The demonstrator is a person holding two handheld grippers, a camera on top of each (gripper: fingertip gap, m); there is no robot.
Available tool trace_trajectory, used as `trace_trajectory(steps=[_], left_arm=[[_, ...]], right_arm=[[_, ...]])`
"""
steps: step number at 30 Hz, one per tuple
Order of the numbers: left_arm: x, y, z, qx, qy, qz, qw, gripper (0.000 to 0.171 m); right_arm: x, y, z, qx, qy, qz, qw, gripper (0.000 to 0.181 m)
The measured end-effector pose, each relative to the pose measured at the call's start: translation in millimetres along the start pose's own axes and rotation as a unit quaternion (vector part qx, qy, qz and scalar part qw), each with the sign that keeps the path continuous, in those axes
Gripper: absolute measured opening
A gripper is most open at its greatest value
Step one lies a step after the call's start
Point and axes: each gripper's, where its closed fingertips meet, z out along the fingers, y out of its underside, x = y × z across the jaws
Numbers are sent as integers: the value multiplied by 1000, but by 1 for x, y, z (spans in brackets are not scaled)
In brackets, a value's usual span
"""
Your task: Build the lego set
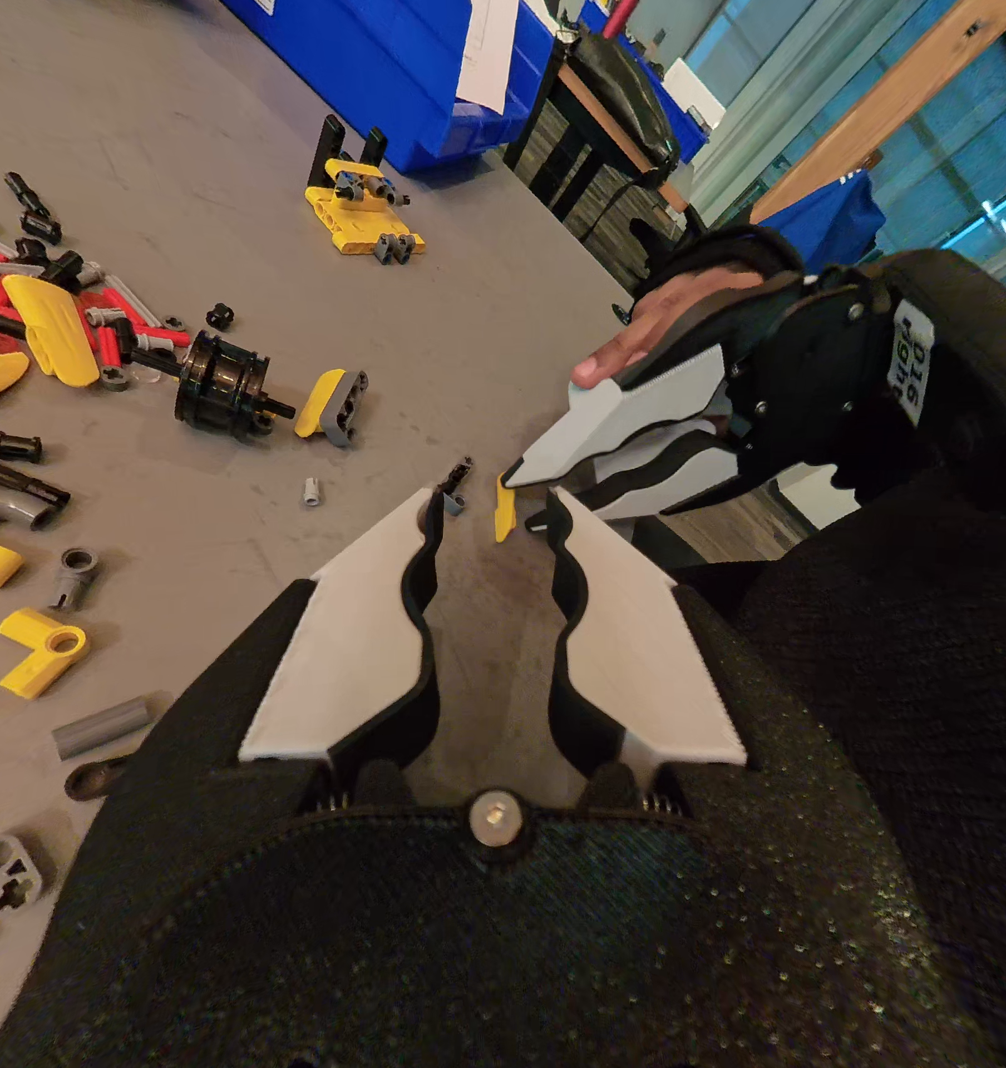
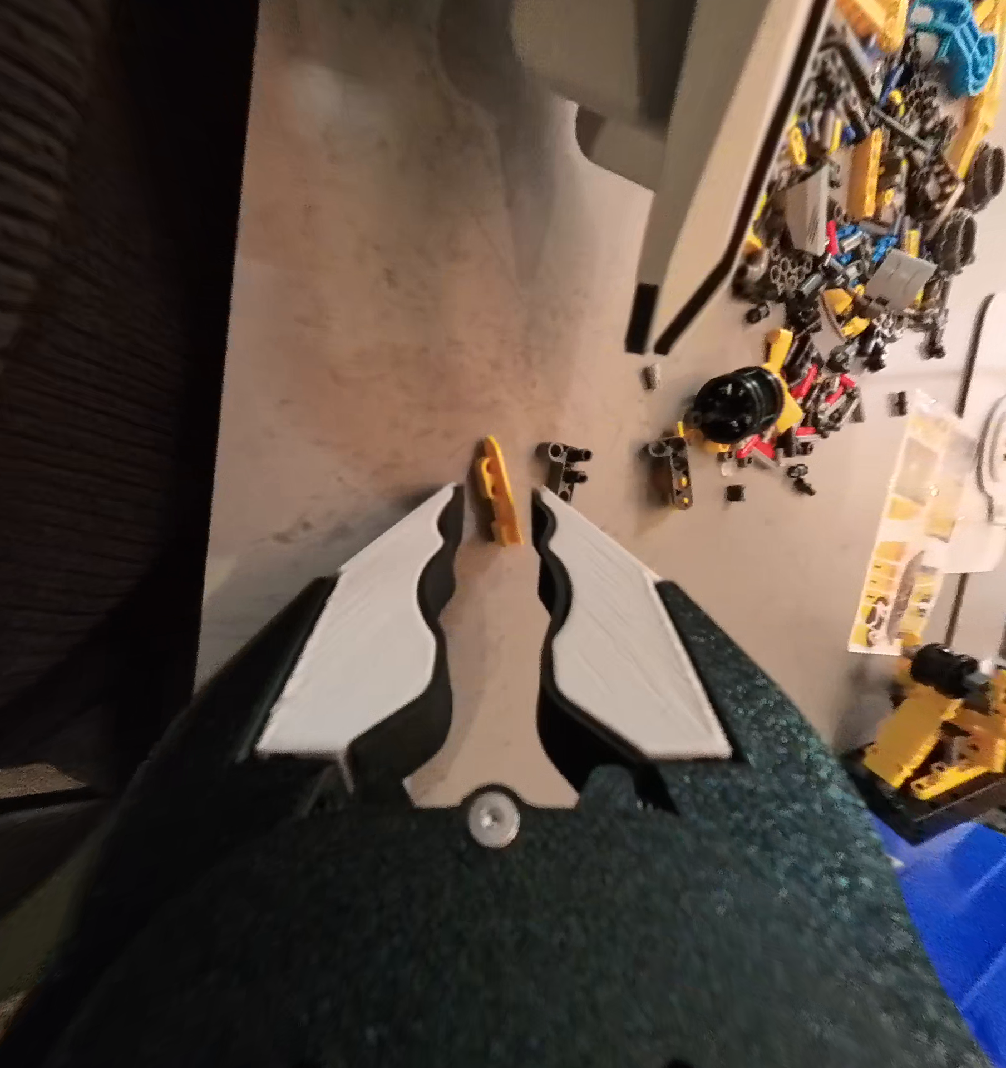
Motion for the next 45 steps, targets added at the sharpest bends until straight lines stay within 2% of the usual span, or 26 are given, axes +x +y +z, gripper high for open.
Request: trace_trajectory(steps=[4,9,12,18,21,33,41,45], left_arm=[[0,0,-1,1,-1,0,1000,31],[0,2,0,-3,-6,3,1000,31],[0,2,1,-4,-2,-2,1000,31],[0,0,-1,4,7,-11,1000,31],[1,-1,-2,7,16,-17,1000,31],[1,-5,-5,24,16,-14,999,30],[1,-7,-6,31,-3,4,1000,30],[-2,-4,-4,21,-5,-7,1000,32]], right_arm=[[1,-1,1,2,-20,7,1000,23],[3,-10,-9,30,-103,62,992,8],[7,-12,-10,37,-151,98,983,7],[-1,-2,5,-7,-193,70,979,4],[-3,-6,5,-1,-209,71,975,1],[-7,-10,5,8,-230,94,969,1],[-6,-12,6,-2,-192,105,976,1],[-5,-24,11,22,-166,161,973,1]])
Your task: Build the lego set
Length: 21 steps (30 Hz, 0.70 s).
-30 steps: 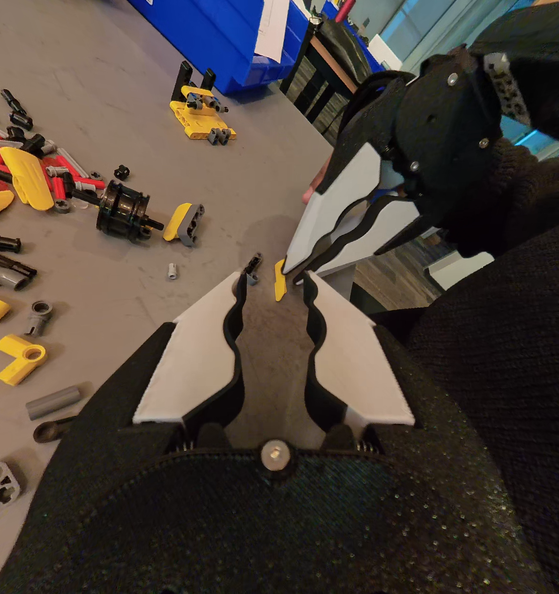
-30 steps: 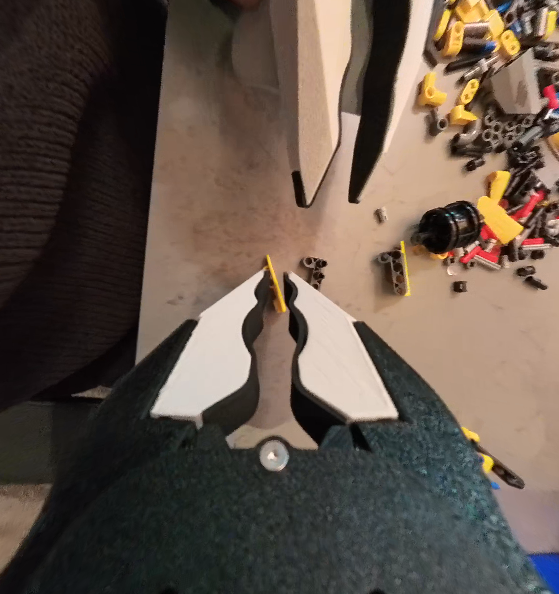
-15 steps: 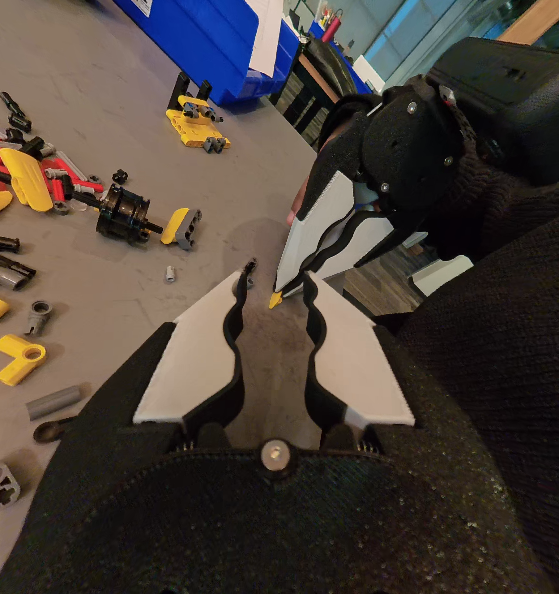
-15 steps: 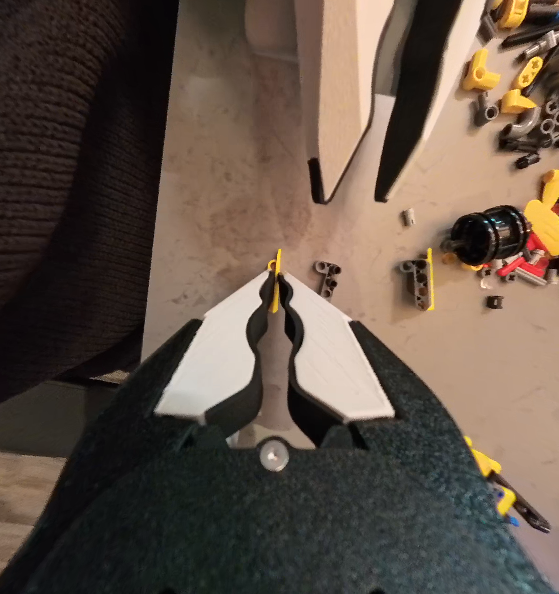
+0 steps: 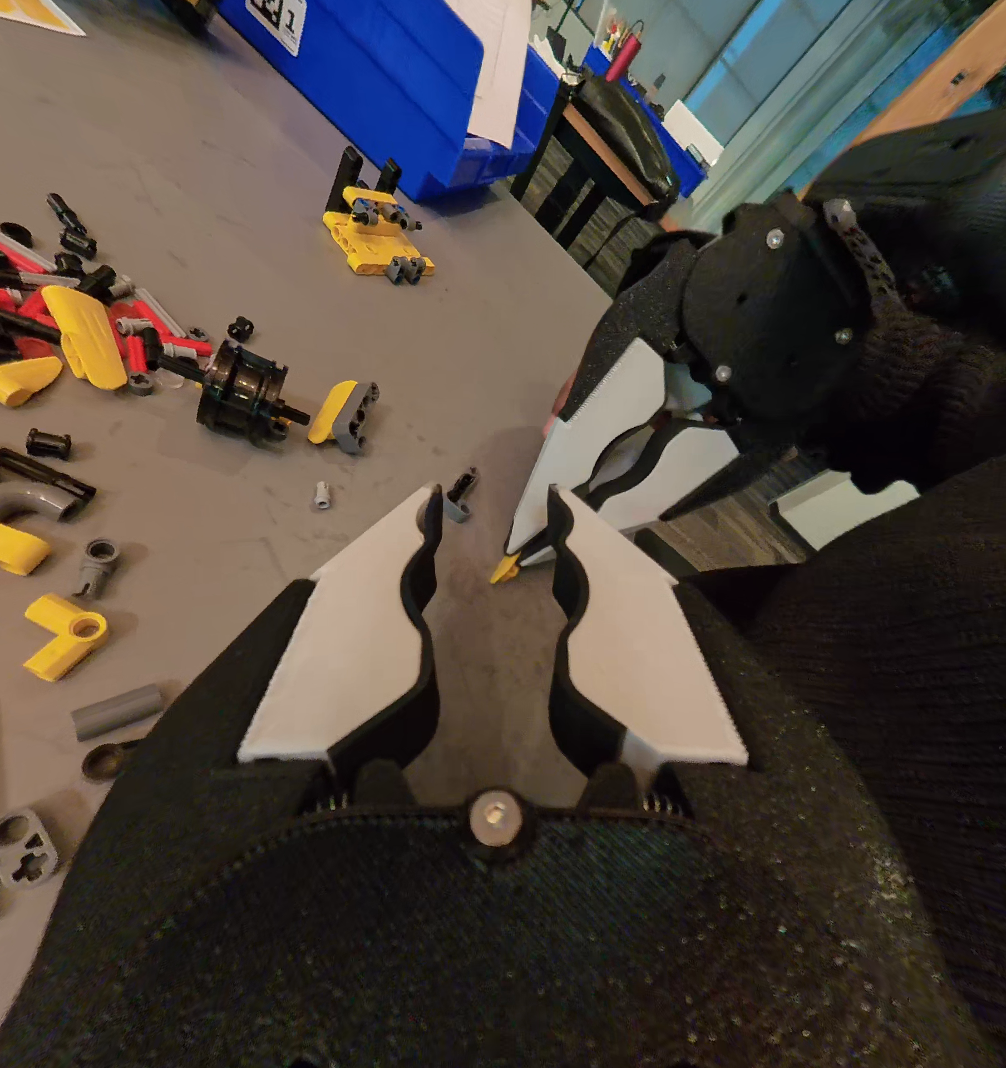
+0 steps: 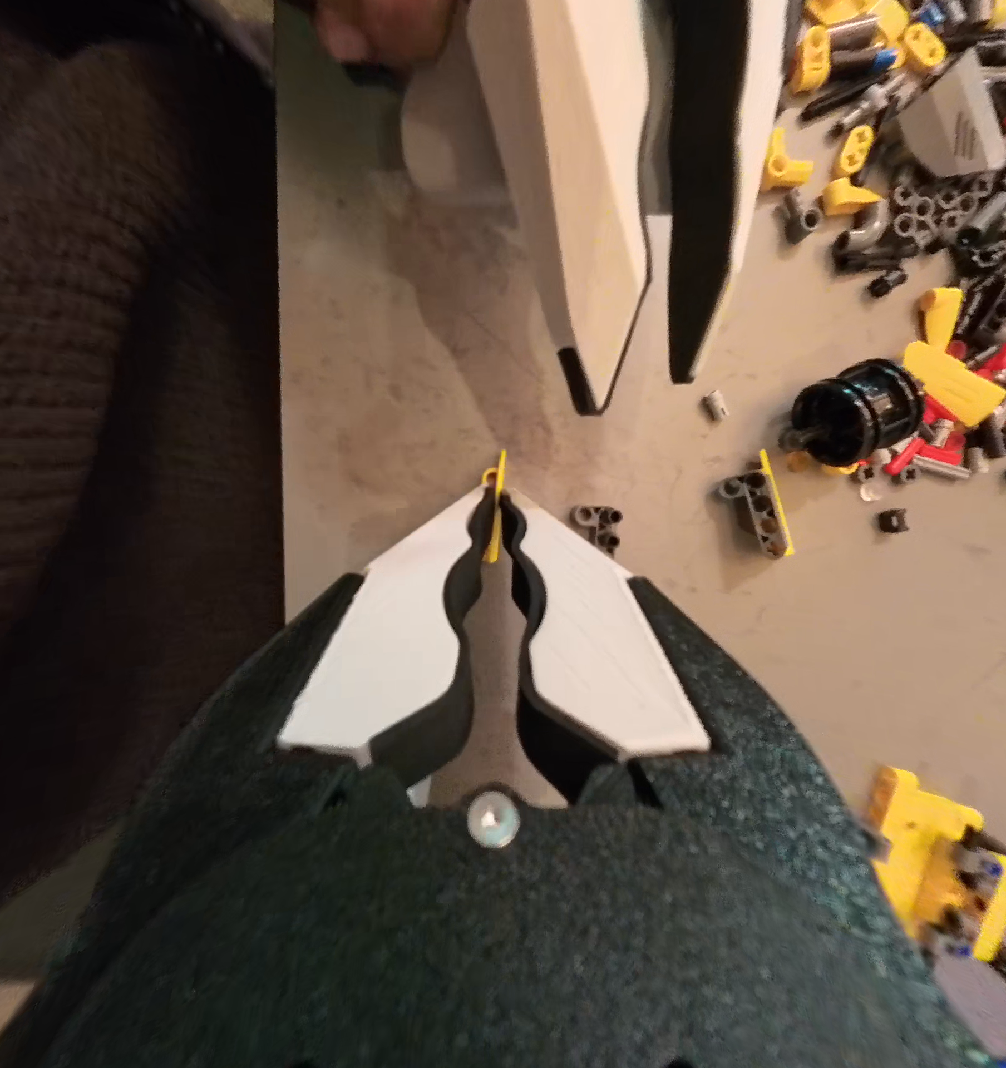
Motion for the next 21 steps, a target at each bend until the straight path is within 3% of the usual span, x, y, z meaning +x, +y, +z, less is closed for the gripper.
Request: trace_trajectory(steps=[4,10,17,21], left_arm=[[0,-4,-4,17,-9,8,1000,32],[2,-5,-9,33,12,-25,999,29],[-3,-12,-16,63,37,-71,995,20],[-2,-8,-13,45,40,-71,996,18]], right_arm=[[6,3,-5,0,54,27,998,1],[45,3,-35,0,113,74,991,1],[47,12,-24,-74,55,39,995,1],[56,-3,-32,-24,41,78,996,1]])
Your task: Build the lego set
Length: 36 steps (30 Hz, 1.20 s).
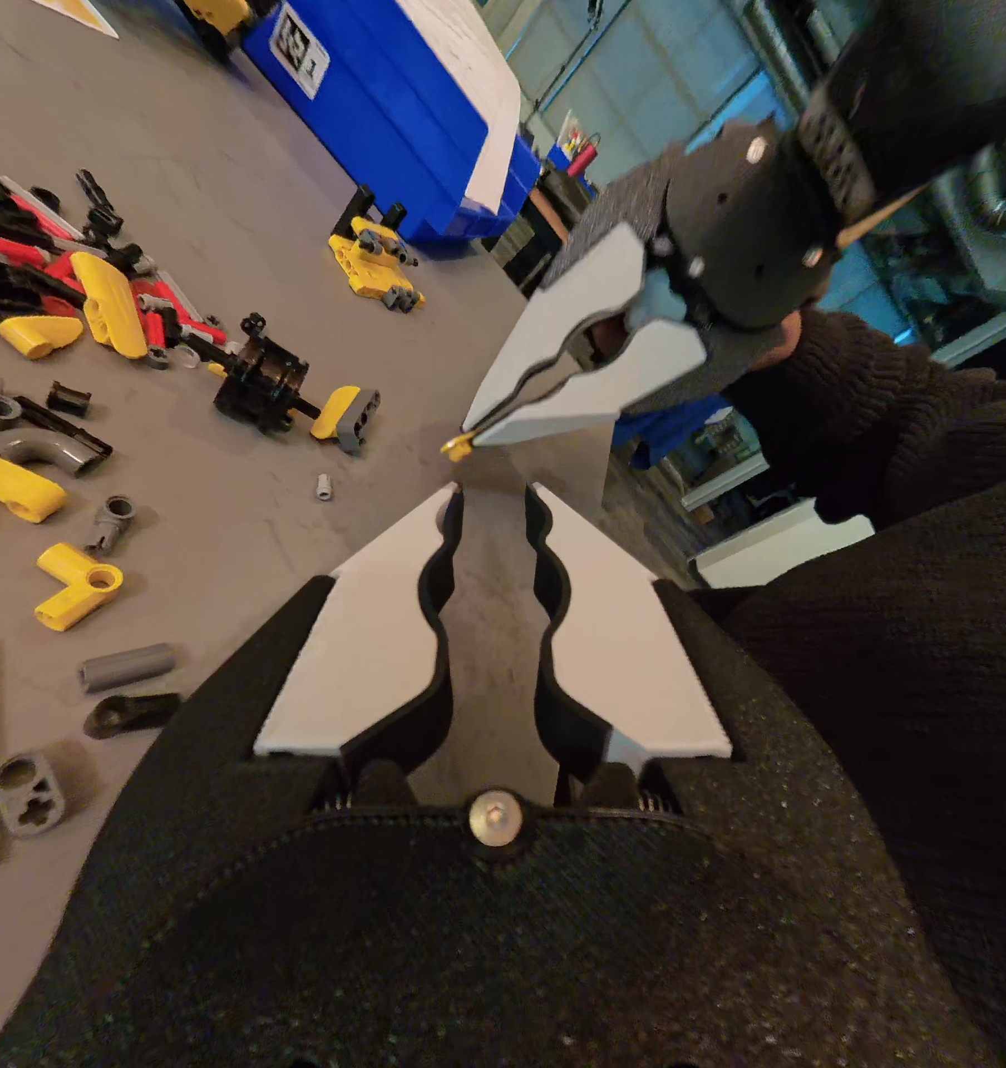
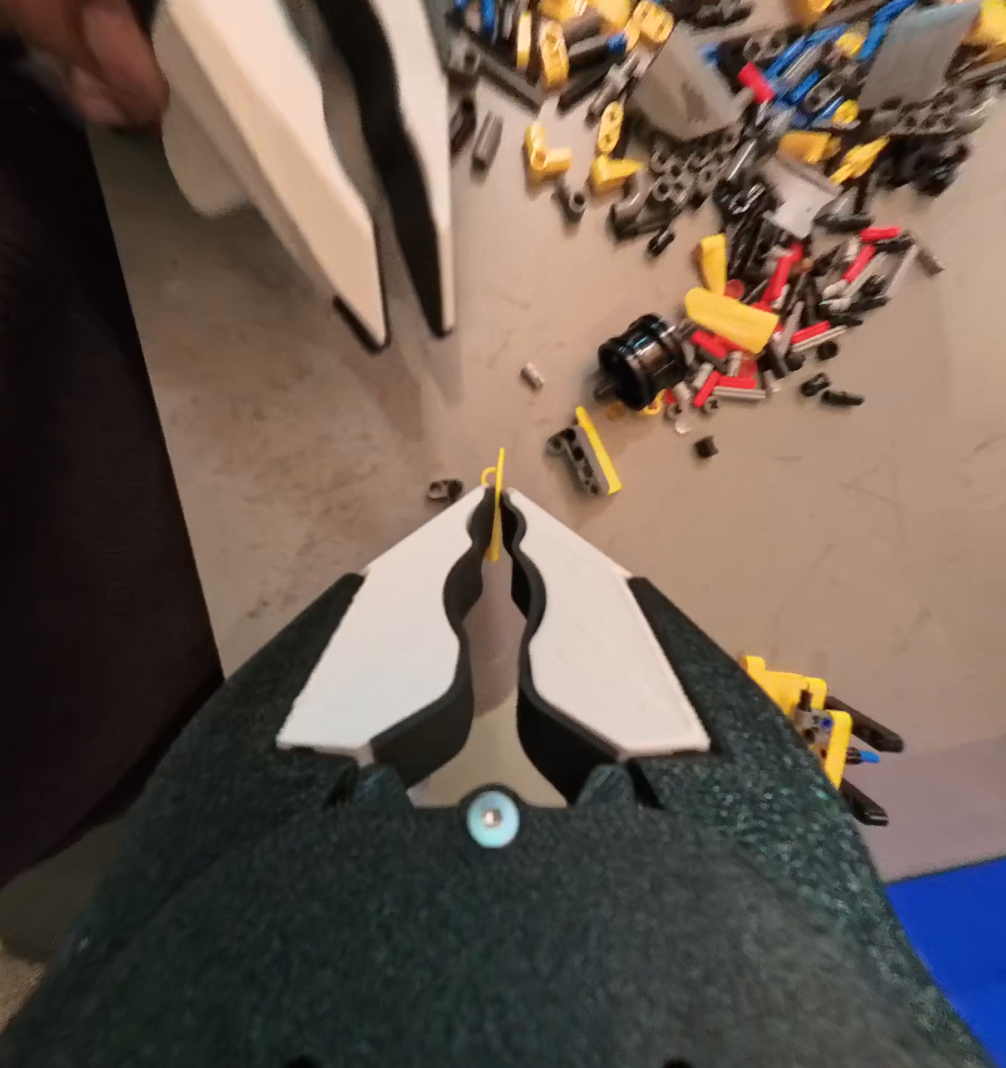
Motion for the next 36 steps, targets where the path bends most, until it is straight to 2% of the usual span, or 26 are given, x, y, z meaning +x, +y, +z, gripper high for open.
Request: trace_trajectory(steps=[3,5,7,9,11,13,17,23,30,36], left_arm=[[-3,15,11,-71,-38,49,996,20],[-1,23,16,-127,-70,106,984,24],[-5,22,16,-159,-133,181,961,30],[-9,19,14,-183,-198,254,929,33],[-9,22,14,-209,-234,303,900,34],[-7,26,17,-226,-248,319,886,37],[1,38,24,-236,-232,311,891,41],[-9,39,24,-240,-238,302,891,42],[-27,35,21,-217,-218,260,915,47],[-46,38,22,-198,-216,231,928,51]], right_arm=[[8,-9,-8,48,23,22,998,1],[8,-3,-11,67,41,41,996,1],[2,13,-11,72,52,67,994,1],[-9,33,-12,70,55,98,991,1],[-22,48,-15,73,59,122,988,1],[-34,58,-20,71,74,130,986,1],[-49,65,-25,72,97,130,984,1],[-50,66,-17,64,93,123,986,1],[-39,68,0,14,89,110,990,1],[-38,67,0,31,88,166,982,1]])
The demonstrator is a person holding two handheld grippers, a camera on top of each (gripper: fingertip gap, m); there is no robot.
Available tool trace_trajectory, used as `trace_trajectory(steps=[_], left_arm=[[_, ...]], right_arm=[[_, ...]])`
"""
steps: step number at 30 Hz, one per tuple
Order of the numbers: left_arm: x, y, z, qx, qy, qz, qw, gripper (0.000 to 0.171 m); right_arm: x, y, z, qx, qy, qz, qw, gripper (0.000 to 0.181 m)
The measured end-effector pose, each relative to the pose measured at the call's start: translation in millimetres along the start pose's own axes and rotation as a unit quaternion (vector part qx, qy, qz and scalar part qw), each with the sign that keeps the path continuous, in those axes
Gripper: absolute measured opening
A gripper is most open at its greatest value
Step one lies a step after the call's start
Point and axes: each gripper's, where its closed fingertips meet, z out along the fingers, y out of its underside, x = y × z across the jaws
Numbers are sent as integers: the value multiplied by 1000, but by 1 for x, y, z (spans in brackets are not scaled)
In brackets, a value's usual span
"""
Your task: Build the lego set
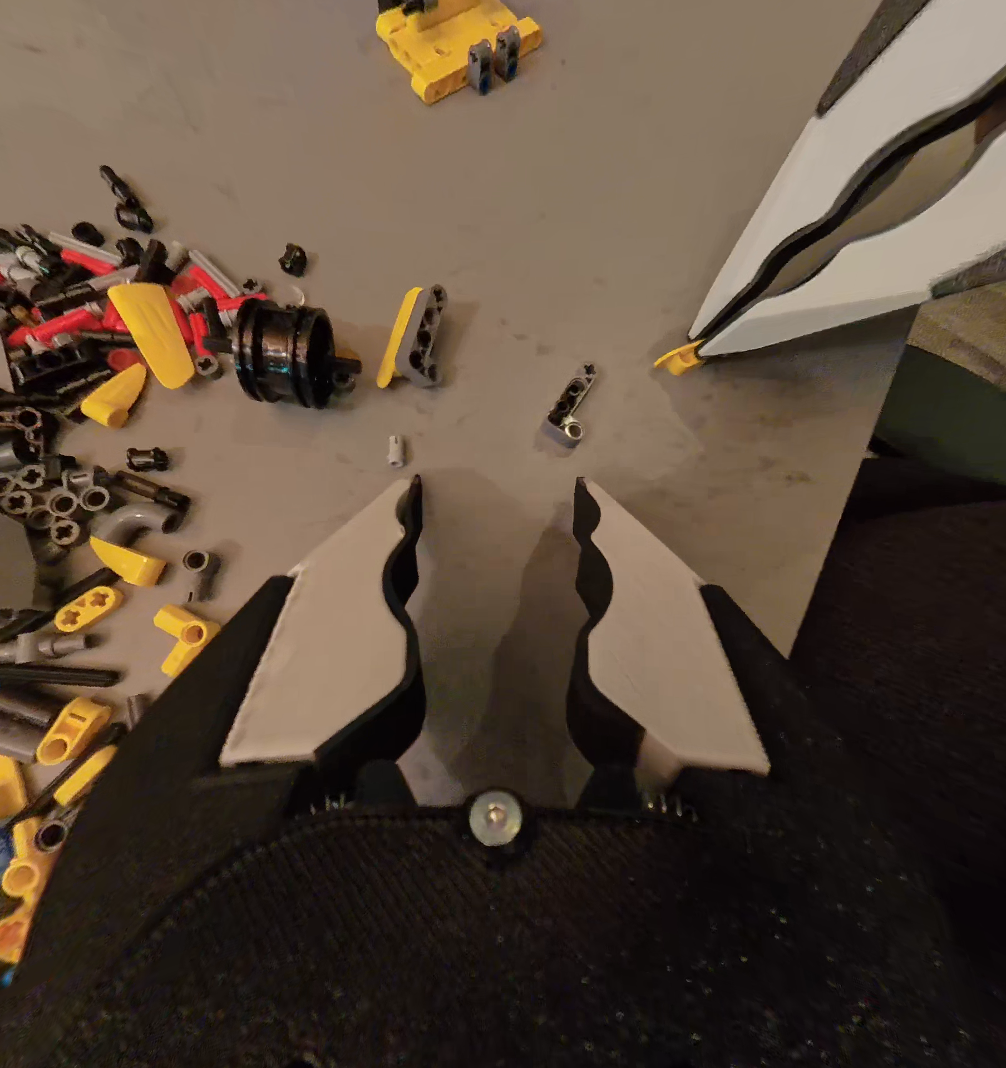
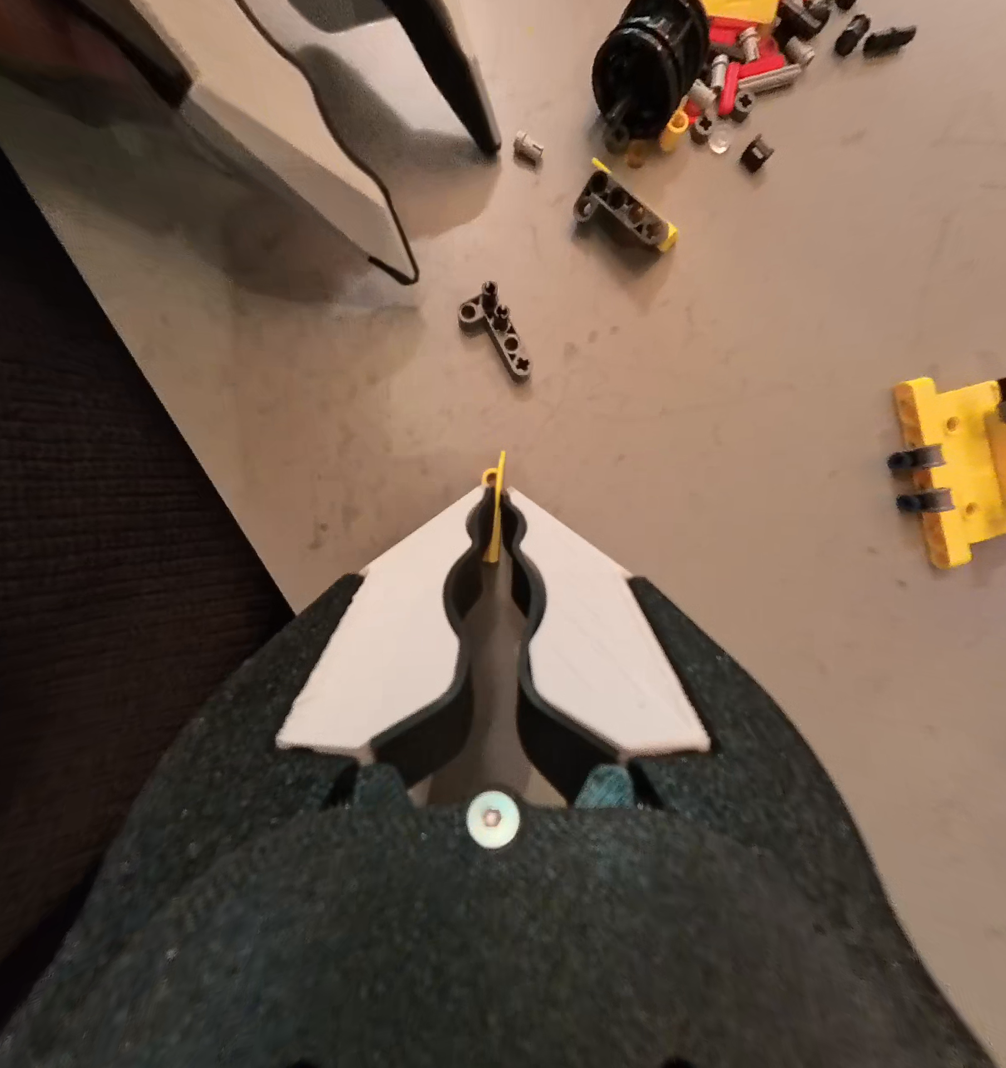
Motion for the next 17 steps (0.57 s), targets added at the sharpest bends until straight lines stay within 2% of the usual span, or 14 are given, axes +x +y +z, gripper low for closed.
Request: trace_trajectory(steps=[6,12,17], left_arm=[[-5,-8,-9,38,-13,-8,999,55],[-10,-1,-1,3,-59,17,998,56],[-10,0,0,-3,-99,60,993,55]], right_arm=[[0,-8,4,37,54,8,998,1],[0,-8,4,77,62,35,995,1],[2,-10,4,159,50,68,984,1]])
